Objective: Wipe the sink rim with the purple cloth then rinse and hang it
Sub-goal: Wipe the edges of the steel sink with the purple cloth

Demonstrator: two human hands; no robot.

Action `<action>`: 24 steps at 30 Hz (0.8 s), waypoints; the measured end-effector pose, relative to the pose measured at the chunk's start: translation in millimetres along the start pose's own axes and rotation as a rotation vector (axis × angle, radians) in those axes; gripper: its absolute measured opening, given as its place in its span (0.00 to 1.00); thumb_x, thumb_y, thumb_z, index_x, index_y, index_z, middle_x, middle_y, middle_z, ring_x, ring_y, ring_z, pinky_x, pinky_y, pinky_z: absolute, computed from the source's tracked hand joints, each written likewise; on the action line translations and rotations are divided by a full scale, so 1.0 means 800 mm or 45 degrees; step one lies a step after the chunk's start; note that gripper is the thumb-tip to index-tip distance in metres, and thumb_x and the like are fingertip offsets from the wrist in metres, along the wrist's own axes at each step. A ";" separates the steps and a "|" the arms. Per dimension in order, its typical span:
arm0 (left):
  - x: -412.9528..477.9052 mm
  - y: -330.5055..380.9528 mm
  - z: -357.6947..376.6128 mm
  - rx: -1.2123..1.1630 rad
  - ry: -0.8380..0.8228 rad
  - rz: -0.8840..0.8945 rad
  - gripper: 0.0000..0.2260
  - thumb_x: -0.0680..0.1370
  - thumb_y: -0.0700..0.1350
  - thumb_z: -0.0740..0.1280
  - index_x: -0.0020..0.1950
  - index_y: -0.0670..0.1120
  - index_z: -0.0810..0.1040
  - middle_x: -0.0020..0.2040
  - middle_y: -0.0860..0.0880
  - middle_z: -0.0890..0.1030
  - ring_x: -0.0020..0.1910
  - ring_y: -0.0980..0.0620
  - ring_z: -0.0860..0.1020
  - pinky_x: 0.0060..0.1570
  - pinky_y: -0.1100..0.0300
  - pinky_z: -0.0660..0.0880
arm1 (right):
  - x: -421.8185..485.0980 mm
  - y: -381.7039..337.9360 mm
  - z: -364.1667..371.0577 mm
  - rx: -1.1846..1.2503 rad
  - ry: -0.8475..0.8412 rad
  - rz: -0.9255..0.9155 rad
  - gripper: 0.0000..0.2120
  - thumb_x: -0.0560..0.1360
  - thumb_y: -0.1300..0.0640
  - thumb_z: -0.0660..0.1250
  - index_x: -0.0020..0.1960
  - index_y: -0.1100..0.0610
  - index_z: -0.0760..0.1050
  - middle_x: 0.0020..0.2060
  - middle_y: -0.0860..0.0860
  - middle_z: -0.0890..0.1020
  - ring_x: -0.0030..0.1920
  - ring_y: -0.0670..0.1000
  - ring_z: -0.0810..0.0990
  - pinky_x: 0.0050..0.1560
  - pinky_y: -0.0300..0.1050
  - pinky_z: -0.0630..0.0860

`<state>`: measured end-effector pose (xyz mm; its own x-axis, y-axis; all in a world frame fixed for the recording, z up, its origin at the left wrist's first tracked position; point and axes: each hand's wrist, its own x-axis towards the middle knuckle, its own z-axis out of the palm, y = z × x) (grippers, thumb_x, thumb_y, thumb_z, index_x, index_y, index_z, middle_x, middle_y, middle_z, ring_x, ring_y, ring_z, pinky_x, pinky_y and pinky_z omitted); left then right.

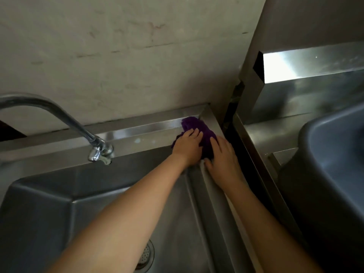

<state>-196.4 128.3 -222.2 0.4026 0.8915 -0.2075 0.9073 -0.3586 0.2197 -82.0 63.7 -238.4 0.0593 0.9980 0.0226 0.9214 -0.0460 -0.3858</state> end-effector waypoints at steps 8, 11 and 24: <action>-0.030 -0.031 0.010 -0.539 0.078 -0.025 0.29 0.78 0.47 0.64 0.76 0.46 0.56 0.78 0.45 0.55 0.77 0.48 0.52 0.74 0.56 0.49 | 0.036 -0.021 -0.009 0.280 0.239 0.078 0.10 0.73 0.63 0.63 0.54 0.59 0.74 0.51 0.56 0.78 0.53 0.56 0.75 0.54 0.53 0.74; -0.044 -0.035 0.000 -0.944 0.278 -0.185 0.29 0.76 0.48 0.67 0.74 0.44 0.62 0.72 0.44 0.68 0.70 0.47 0.67 0.65 0.60 0.64 | 0.036 -0.044 -0.015 0.834 0.237 0.217 0.09 0.73 0.65 0.63 0.53 0.58 0.74 0.43 0.50 0.78 0.47 0.53 0.77 0.47 0.48 0.75; -0.102 -0.086 -0.020 -2.316 0.415 -0.335 0.20 0.73 0.28 0.61 0.58 0.48 0.77 0.51 0.47 0.82 0.53 0.50 0.80 0.55 0.56 0.76 | 0.040 -0.112 -0.010 1.334 -0.427 -0.125 0.19 0.74 0.51 0.66 0.63 0.54 0.68 0.59 0.49 0.74 0.57 0.44 0.75 0.57 0.37 0.74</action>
<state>-293.9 84.9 -205.5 0.0561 0.9577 -0.2821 -0.3799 0.2818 0.8811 -159.3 99.5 -195.5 -0.2492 0.9638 -0.0943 0.1257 -0.0644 -0.9900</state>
